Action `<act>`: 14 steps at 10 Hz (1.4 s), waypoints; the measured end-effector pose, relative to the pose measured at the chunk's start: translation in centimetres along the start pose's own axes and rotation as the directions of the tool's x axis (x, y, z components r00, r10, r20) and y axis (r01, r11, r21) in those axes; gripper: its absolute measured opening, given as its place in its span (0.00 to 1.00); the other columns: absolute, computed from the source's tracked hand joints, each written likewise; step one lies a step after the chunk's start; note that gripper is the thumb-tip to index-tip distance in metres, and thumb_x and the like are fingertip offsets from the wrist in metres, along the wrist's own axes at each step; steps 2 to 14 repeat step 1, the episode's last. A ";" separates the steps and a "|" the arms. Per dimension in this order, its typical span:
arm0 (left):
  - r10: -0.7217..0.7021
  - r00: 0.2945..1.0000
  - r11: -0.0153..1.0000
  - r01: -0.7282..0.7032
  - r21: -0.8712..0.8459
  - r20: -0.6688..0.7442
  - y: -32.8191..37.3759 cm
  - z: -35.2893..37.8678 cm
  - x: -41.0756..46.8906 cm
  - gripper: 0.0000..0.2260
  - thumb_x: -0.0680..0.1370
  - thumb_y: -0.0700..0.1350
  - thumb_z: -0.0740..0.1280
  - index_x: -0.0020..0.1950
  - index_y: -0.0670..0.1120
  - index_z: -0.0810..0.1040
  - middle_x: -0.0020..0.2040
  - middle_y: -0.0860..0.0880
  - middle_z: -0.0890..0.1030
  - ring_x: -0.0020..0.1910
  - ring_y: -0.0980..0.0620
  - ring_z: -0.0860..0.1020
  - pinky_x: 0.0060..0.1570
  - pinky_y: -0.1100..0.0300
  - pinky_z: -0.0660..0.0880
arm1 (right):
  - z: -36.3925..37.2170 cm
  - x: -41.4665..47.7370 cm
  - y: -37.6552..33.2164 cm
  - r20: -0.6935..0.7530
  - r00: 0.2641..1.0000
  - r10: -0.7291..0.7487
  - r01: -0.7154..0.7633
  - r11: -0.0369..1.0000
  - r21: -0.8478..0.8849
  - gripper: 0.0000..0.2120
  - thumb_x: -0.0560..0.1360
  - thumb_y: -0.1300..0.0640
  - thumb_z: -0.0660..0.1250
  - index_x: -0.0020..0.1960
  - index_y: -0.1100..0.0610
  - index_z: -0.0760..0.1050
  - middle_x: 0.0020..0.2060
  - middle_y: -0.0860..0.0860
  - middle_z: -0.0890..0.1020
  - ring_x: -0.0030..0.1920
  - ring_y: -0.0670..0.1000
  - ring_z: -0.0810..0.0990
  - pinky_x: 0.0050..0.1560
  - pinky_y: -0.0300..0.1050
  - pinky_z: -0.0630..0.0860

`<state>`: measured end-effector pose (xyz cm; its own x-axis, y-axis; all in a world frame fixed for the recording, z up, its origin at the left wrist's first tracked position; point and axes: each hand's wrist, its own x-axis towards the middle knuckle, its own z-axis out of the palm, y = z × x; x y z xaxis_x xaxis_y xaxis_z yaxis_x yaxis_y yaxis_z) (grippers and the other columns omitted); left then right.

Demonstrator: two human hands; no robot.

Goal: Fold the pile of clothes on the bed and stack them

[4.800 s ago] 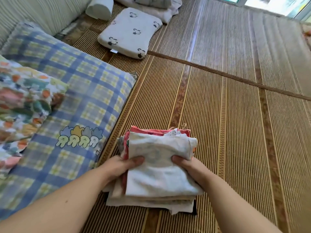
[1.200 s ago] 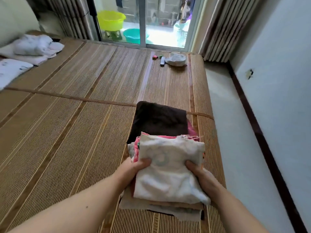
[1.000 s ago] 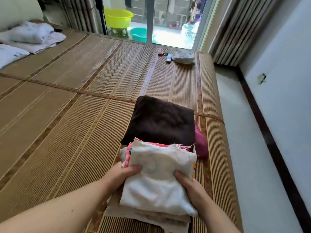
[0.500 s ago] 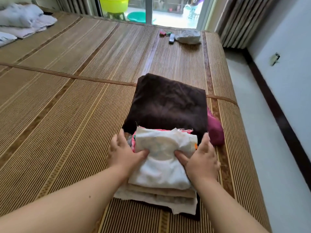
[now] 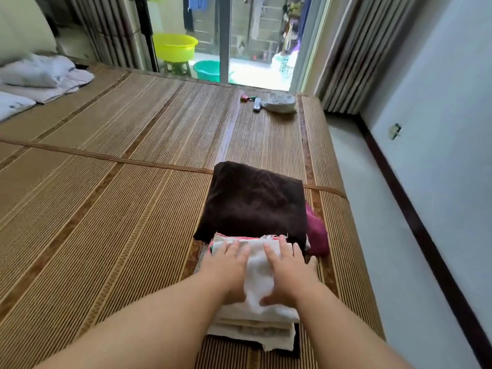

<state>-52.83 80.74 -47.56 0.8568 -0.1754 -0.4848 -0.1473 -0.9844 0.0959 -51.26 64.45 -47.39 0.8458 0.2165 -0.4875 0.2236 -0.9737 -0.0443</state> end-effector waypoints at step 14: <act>0.057 0.985 0.990 -0.077 -0.117 -0.165 1.0 -5.1 -3.3 0.41 0.75 0.57 0.65 0.79 0.52 0.42 0.80 0.50 0.43 0.78 0.48 0.46 0.73 0.45 0.53 | -5.0 -3.7 -0.3 -0.198 0.980 -0.026 0.037 0.998 0.054 0.52 0.68 0.36 0.71 0.77 0.41 0.38 0.78 0.50 0.39 0.78 0.57 0.43 0.72 0.67 0.48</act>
